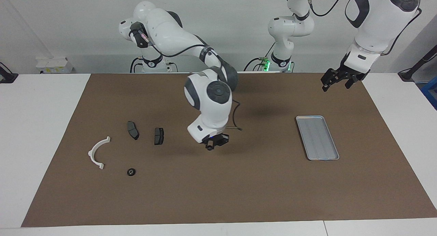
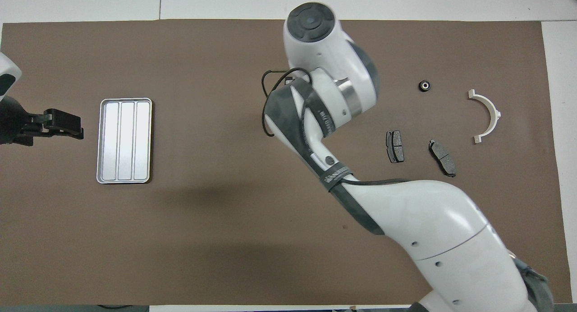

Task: Place bearing gear from tray to pile
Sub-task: 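Carry the second bearing with the right gripper and set it beside the first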

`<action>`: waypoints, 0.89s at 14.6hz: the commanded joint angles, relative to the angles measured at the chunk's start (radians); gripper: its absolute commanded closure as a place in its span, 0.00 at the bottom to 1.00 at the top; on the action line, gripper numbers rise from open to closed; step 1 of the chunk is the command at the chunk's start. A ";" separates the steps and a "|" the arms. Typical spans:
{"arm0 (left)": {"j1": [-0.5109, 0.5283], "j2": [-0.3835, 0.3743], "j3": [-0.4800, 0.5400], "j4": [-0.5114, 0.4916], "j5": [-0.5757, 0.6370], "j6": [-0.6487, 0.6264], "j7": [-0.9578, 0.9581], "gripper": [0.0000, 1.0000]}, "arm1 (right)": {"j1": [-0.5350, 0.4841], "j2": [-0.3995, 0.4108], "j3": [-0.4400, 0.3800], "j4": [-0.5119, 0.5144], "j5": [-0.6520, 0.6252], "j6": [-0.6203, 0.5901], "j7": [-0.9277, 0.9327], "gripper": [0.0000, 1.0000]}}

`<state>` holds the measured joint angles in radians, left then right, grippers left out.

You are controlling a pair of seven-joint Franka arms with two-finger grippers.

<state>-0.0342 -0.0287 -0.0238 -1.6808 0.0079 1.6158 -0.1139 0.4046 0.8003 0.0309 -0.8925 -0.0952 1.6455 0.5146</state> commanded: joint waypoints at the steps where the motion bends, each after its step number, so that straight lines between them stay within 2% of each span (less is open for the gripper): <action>1: -0.004 0.010 0.004 0.020 -0.009 -0.022 0.014 0.00 | -0.093 -0.015 0.018 -0.045 0.011 0.019 -0.204 1.00; 4: -0.004 0.010 0.004 0.020 -0.009 -0.019 0.013 0.00 | -0.199 -0.033 0.018 -0.150 0.009 0.106 -0.364 1.00; 8: -0.004 0.009 0.004 0.012 -0.009 -0.010 0.013 0.00 | -0.256 -0.084 0.015 -0.409 -0.006 0.359 -0.409 1.00; 13: -0.010 0.007 0.004 0.009 -0.009 -0.008 0.008 0.00 | -0.262 -0.098 0.009 -0.491 -0.021 0.427 -0.407 1.00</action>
<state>-0.0354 -0.0272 -0.0263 -1.6809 0.0077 1.6156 -0.1139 0.1545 0.7636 0.0327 -1.2950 -0.1016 2.0437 0.1144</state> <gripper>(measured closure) 0.000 0.762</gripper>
